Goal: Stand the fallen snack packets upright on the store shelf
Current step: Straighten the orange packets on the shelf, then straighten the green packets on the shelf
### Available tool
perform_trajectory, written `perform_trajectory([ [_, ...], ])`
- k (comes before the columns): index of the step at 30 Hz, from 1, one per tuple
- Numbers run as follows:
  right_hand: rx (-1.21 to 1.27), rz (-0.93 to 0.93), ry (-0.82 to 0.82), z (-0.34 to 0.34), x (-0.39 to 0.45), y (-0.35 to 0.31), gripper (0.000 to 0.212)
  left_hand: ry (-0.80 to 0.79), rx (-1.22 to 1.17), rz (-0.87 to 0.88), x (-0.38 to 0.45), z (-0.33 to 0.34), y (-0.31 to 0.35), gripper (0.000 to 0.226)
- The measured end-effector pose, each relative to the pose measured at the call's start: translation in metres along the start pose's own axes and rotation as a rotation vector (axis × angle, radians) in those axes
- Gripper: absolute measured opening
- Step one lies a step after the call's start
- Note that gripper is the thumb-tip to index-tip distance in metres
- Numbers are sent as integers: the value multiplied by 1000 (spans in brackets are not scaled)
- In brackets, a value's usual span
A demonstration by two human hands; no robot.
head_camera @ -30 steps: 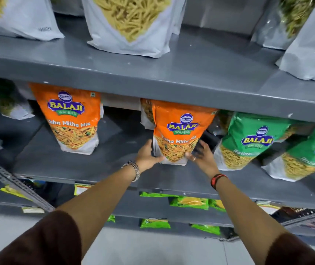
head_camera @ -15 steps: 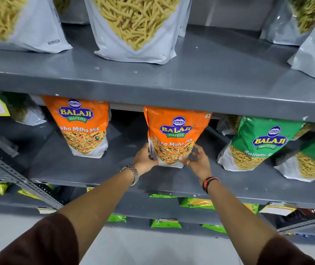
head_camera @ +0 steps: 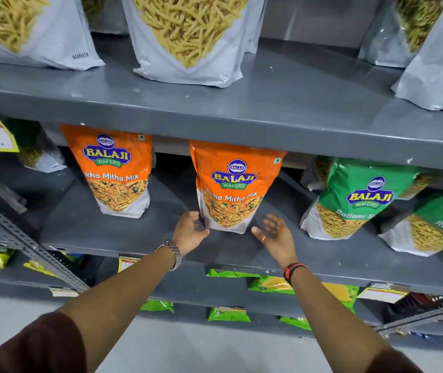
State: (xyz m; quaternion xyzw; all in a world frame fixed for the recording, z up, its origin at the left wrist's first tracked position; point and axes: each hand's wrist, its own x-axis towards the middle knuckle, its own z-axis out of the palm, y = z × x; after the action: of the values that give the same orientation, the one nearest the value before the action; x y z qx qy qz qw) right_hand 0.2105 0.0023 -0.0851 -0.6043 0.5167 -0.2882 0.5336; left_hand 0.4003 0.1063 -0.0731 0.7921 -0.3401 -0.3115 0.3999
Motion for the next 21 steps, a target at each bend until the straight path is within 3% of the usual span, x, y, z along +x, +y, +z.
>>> perform_trajectory([
  [5, -30, -66, 90, -70, -17, 36, 41, 16, -27, -47, -15, 25, -8, 40],
  [11, 36, -64, 195, -170, -9, 60, 18, -20, -105, -36, -43, 94, 30, 35],
  [15, 124, -92, 178, -211, 16, 50, 38, -120, -104, 90, -47, 146, 82, 45],
  [18, 142, -181, 42, -235, 35, 35, 66, -164, -123, 152, -38, 176, 122, 67],
  [21, 184, -241, -102, -249, 49, 18, 75, -127, -200, 142, -29, 196, 152, 76],
])
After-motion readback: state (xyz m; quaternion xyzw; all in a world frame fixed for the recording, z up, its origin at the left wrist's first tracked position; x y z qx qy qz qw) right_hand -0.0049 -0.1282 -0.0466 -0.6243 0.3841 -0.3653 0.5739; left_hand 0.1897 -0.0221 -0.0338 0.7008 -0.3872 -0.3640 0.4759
